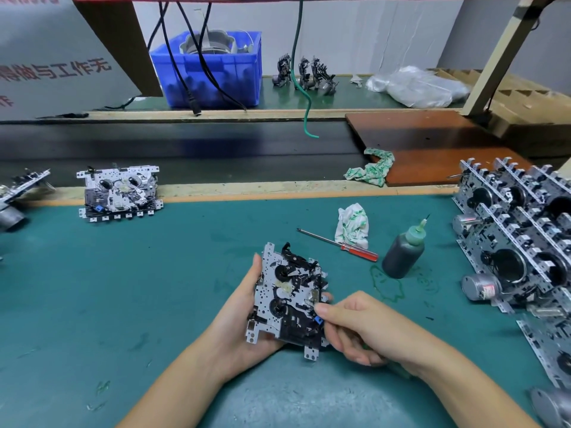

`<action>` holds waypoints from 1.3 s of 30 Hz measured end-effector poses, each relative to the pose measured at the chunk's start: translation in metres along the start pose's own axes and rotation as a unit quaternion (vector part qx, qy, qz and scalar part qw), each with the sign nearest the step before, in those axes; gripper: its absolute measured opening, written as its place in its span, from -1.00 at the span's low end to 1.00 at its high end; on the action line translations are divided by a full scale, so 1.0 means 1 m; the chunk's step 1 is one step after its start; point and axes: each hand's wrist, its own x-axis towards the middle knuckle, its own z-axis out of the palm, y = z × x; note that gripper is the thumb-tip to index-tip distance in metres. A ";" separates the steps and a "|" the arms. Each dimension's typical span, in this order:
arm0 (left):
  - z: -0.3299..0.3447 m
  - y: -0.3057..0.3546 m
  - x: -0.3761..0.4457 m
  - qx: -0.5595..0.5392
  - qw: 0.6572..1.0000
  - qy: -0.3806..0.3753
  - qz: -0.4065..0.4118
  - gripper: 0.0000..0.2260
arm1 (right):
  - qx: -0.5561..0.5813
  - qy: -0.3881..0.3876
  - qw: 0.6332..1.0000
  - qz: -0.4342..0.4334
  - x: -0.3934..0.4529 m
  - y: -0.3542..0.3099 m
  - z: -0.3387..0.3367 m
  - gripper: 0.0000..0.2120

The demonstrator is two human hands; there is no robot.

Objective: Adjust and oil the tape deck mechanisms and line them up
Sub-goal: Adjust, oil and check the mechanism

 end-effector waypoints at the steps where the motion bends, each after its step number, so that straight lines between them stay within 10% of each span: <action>1: 0.001 0.000 0.000 -0.001 1.000 0.002 0.002 -0.33 | 0.003 -0.006 1.000 0.003 0.000 0.000 0.000 -0.48; 12: 0.001 -0.001 0.002 0.005 1.000 0.010 0.009 -0.36 | -0.025 -0.038 0.999 0.019 0.003 -0.003 -0.003 -0.30; 21: -0.003 -0.005 0.000 -0.021 0.999 0.013 0.037 -0.39 | 0.082 -0.044 0.996 -0.018 0.000 0.002 -0.014 -0.63; 39: -0.002 -0.005 0.001 0.016 0.999 0.024 0.037 -0.33 | 0.020 -0.043 0.999 -0.008 0.000 0.004 -0.010 -0.62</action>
